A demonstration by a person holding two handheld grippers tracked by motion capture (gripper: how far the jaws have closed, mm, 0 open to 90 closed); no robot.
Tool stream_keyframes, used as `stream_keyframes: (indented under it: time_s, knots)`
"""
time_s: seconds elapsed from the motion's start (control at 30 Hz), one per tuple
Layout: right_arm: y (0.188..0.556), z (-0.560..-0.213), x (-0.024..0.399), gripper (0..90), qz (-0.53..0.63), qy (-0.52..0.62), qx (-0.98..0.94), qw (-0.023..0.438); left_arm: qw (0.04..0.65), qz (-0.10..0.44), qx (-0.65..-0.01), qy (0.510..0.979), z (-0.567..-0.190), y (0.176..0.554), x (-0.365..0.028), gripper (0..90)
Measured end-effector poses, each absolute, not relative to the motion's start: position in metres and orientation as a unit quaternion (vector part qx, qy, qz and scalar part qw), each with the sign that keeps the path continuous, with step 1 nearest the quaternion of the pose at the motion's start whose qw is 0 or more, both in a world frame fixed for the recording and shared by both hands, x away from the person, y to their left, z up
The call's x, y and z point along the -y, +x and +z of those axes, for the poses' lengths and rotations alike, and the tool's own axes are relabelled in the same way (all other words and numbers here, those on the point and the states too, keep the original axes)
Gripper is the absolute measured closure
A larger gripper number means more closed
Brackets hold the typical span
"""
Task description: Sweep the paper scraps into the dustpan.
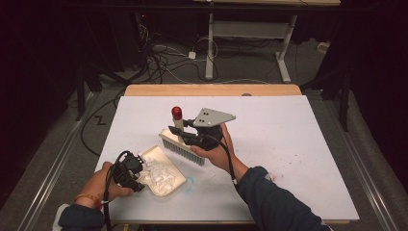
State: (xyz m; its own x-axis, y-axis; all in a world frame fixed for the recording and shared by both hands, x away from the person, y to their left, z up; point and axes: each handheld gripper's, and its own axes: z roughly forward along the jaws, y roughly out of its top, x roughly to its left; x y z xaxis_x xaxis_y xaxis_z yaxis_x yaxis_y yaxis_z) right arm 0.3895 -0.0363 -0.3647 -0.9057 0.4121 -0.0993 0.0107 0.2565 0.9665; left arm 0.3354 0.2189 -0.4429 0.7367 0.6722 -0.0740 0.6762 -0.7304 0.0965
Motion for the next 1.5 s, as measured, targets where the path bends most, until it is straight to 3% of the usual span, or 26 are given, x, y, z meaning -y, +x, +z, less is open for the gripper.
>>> stream_keyframes:
  time_s: [0.4,0.53,0.87,1.03,1.3,1.5]
  knots:
    - [0.429,-0.392,0.012,70.1,0.557,0.168,-0.776,0.245,0.063,-0.019,-0.357,0.932,-0.443,0.336,-0.222,63.2]
    - [0.427,-0.393,0.009,70.0,0.559,0.142,-0.789,0.211,0.062,-0.017,-0.356,0.932,-0.443,0.337,-0.222,63.1]
    - [0.384,-0.387,0.01,69.4,0.552,0.066,-0.82,0.135,0.063,-0.016,-0.359,0.931,-0.443,0.335,-0.221,63.2]
    - [0.372,-0.377,0.025,70.1,0.581,0.056,-0.806,0.103,0.061,-0.014,-0.357,0.932,-0.443,0.334,-0.221,63.2]
    - [0.358,-0.354,0.064,70.0,0.597,0.071,-0.787,0.136,0.055,-0.008,-0.347,0.936,-0.443,0.332,-0.22,63.1]
    - [0.348,-0.345,0.12,70.0,0.578,0.106,-0.793,0.161,0.049,-0.003,-0.341,0.939,-0.443,0.331,-0.219,63.0]
